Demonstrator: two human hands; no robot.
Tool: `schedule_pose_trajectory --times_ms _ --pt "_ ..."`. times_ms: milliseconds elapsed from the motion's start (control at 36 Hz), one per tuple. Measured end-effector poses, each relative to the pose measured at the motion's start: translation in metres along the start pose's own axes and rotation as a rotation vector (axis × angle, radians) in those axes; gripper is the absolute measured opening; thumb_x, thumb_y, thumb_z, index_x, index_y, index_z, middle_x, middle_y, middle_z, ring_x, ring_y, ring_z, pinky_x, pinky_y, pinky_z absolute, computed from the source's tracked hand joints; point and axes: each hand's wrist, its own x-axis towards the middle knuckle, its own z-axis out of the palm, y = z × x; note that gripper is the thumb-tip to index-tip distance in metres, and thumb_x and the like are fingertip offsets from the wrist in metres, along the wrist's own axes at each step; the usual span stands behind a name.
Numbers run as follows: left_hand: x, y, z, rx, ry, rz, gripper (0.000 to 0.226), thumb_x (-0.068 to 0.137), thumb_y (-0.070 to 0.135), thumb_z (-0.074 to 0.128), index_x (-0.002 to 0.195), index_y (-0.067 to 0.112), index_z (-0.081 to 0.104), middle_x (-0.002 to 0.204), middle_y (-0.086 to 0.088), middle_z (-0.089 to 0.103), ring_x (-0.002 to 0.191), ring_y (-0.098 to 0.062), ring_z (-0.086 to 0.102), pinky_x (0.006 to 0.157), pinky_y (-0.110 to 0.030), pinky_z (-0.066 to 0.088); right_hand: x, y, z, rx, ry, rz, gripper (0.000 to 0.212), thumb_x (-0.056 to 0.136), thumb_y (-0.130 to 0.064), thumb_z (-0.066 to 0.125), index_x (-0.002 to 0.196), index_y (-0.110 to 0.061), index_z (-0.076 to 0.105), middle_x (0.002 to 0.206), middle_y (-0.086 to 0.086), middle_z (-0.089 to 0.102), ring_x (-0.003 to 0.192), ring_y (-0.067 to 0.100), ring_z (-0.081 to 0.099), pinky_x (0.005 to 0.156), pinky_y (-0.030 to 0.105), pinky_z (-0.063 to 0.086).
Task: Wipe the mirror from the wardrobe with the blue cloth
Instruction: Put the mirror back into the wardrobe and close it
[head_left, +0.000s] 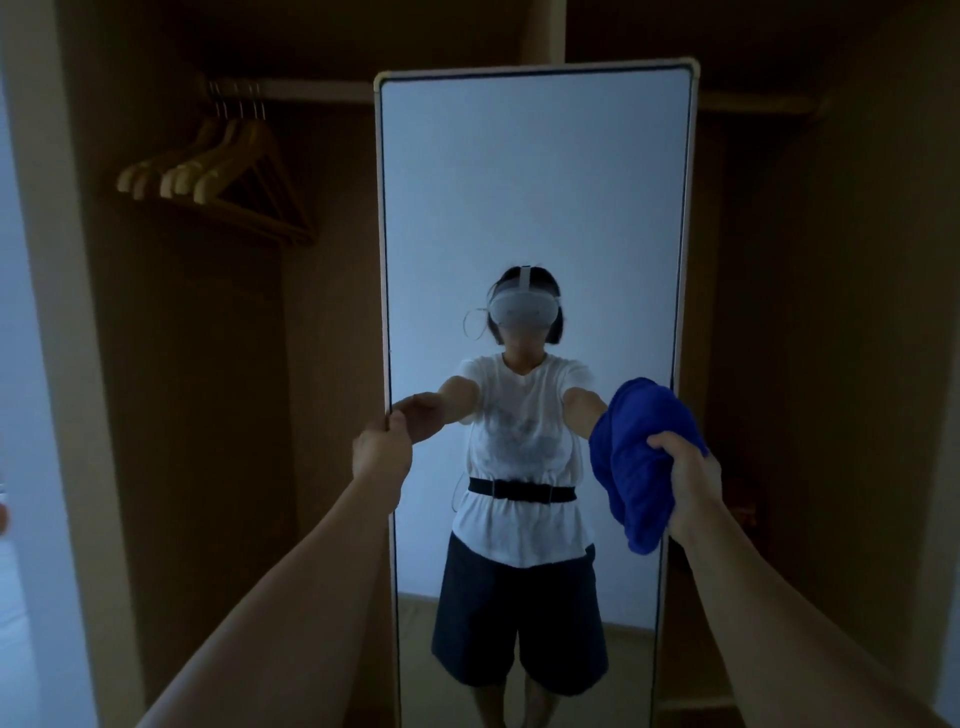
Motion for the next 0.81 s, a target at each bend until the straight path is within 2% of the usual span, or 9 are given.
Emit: schedule_pose_trajectory --times_ms 83,139,222,306,389,528,639,722,806 --pt "-0.013 -0.001 0.0 -0.005 -0.04 -0.006 0.045 0.098 0.038 0.037 0.133 0.012 0.046 0.12 -0.01 0.057 0.099 -0.027 0.059 0.073 -0.037 0.052 -0.006 -0.004 -0.005 0.0 0.0 0.003 0.022 0.074 -0.009 0.067 0.089 -0.024 0.058 0.089 0.004 0.062 0.081 0.024 0.06 0.073 0.036 0.05" --pt "-0.024 -0.002 0.002 -0.03 -0.064 -0.008 0.047 0.097 0.036 0.041 0.137 0.012 0.041 0.131 -0.011 0.051 0.111 -0.029 0.054 0.087 -0.04 0.049 -0.011 -0.007 -0.01 -0.004 -0.005 0.005 0.023 0.075 -0.009 0.067 0.094 -0.02 0.059 0.088 0.005 0.062 0.08 0.024 0.061 0.069 0.034 0.05" --pt "-0.044 -0.006 0.006 -0.006 -0.067 0.039 0.039 0.095 0.027 0.049 0.129 0.009 0.048 0.117 -0.006 0.057 0.092 -0.02 0.055 0.068 -0.027 0.043 -0.022 -0.011 -0.016 -0.012 -0.02 0.006 0.031 0.076 -0.01 0.067 0.106 -0.015 0.059 0.095 0.009 0.064 0.086 0.028 0.062 0.078 0.039 0.051" --pt "-0.07 -0.007 0.01 0.064 -0.075 0.129 0.015 0.09 0.017 0.052 0.101 0.011 0.061 0.094 -0.005 0.064 0.07 -0.012 0.053 0.049 -0.02 0.034 -0.035 -0.013 -0.019 -0.023 -0.031 0.0 0.026 0.077 -0.01 0.067 0.1 -0.018 0.059 0.095 0.008 0.064 0.088 0.028 0.062 0.081 0.04 0.051" --pt "-0.099 -0.008 0.015 0.138 -0.125 0.255 0.011 0.086 0.015 0.052 0.081 0.017 0.062 0.086 -0.01 0.068 0.066 -0.019 0.059 0.052 -0.021 0.04 -0.047 -0.014 -0.024 -0.022 -0.051 -0.004 0.021 0.077 -0.011 0.067 0.094 -0.021 0.059 0.091 0.005 0.065 0.084 0.025 0.062 0.07 0.033 0.05" --pt "-0.143 -0.01 0.021 0.186 -0.255 0.364 0.013 0.082 0.012 0.056 0.073 0.018 0.062 0.077 -0.006 0.068 0.08 -0.024 0.066 0.063 -0.027 0.046 -0.069 -0.02 -0.029 -0.048 -0.103 0.045 0.021 0.079 -0.014 0.067 0.098 -0.02 0.06 0.086 0.004 0.065 0.078 0.022 0.062 0.062 0.03 0.046" --pt "-0.165 -0.015 0.027 0.179 -0.324 0.36 0.01 0.085 0.009 0.058 0.085 0.014 0.066 0.089 -0.007 0.069 0.083 -0.023 0.065 0.076 -0.036 0.055 -0.086 -0.026 -0.037 -0.098 -0.172 0.14 0.037 0.077 -0.018 0.068 0.113 -0.015 0.06 0.098 0.011 0.065 0.088 0.03 0.061 0.071 0.034 0.047" --pt "-0.179 -0.025 0.032 0.178 -0.362 0.36 0.014 0.089 0.009 0.058 0.099 0.016 0.063 0.098 -0.001 0.064 0.083 -0.01 0.059 0.067 -0.019 0.05 -0.098 -0.029 -0.043 -0.123 -0.216 0.169 0.035 0.077 -0.019 0.068 0.11 -0.012 0.062 0.098 0.013 0.066 0.087 0.029 0.061 0.07 0.033 0.047" --pt "-0.192 -0.031 0.036 0.177 -0.384 0.342 0.017 0.09 0.01 0.057 0.105 0.017 0.059 0.098 0.002 0.061 0.082 -0.008 0.058 0.065 -0.017 0.047 -0.107 -0.027 -0.045 -0.129 -0.255 0.179 0.028 0.077 -0.018 0.068 0.104 -0.011 0.063 0.093 0.012 0.066 0.082 0.027 0.062 0.067 0.033 0.047"
